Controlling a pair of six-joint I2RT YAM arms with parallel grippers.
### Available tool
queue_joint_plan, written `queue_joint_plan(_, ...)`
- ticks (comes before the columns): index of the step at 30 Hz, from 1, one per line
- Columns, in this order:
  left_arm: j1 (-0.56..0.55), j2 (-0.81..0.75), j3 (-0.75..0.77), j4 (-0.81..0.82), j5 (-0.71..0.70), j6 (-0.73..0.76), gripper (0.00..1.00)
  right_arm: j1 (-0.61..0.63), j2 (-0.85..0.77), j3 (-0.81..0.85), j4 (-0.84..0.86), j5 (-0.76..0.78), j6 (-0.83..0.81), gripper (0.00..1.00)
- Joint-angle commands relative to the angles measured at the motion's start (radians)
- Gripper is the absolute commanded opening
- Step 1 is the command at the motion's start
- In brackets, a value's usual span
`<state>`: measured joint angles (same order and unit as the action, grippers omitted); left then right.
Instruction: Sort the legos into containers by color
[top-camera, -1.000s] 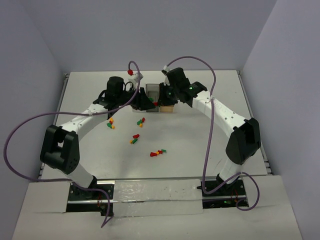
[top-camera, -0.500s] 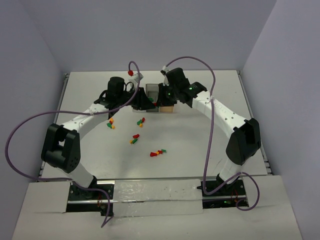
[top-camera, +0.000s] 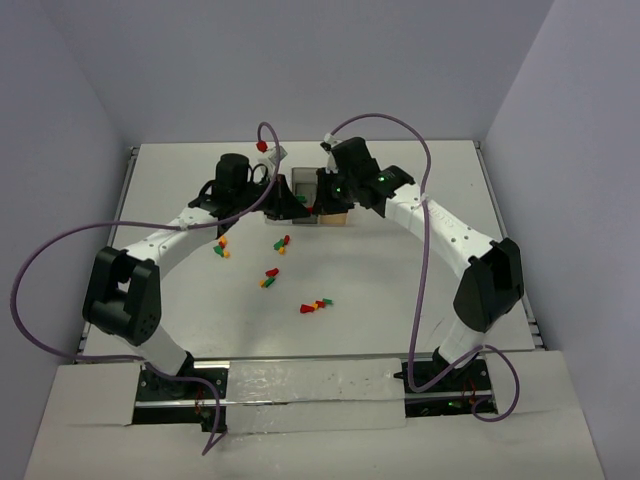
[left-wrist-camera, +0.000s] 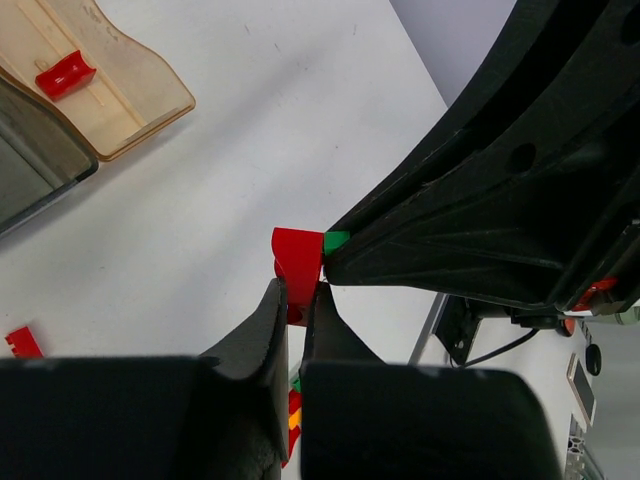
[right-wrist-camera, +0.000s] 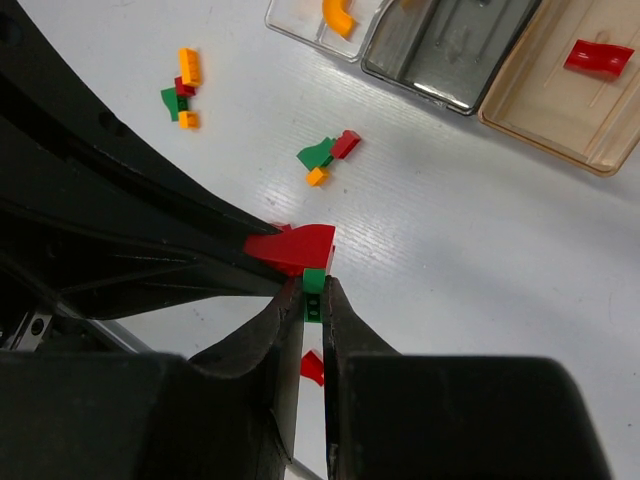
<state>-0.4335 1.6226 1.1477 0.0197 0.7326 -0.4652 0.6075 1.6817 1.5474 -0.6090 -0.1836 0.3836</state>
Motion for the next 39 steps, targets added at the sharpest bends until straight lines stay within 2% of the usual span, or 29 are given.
queue_joint_plan(1,-0.004,0.011,-0.003,0.041,-0.002,0.006,0.00,0.011,-0.075,0.004,0.032,0.044,-0.018,0.00)
queue_joint_plan(4,-0.003,0.009,-0.014,0.021,-0.045,0.041,0.00,0.003,-0.098,0.006,0.029,0.052,-0.025,0.00)
queue_joint_plan(8,-0.003,0.008,0.004,-0.017,-0.183,0.106,0.00,-0.034,-0.138,-0.014,0.028,0.046,-0.023,0.00)
queue_joint_plan(11,-0.005,0.023,0.023,-0.011,-0.208,0.116,0.00,-0.066,-0.154,-0.034,0.028,0.067,-0.017,0.00)
queue_joint_plan(19,-0.053,0.221,0.245,-0.006,-0.249,0.086,0.01,-0.216,-0.149,-0.058,0.029,0.142,0.014,0.00)
queue_joint_plan(24,-0.078,0.336,0.366,-0.015,-0.288,0.057,0.04,-0.259,-0.141,-0.056,0.038,0.144,0.017,0.00)
queue_joint_plan(33,-0.088,0.517,0.571,-0.101,-0.357,0.077,0.23,-0.269,-0.079,-0.020,0.038,0.141,0.018,0.00)
queue_joint_plan(37,-0.086,0.550,0.633,-0.140,-0.358,0.078,0.37,-0.268,-0.047,0.000,0.044,0.145,0.035,0.00)
queue_joint_plan(39,-0.086,0.553,0.659,-0.157,-0.357,0.080,0.48,-0.268,-0.018,0.013,0.041,0.148,0.042,0.00)
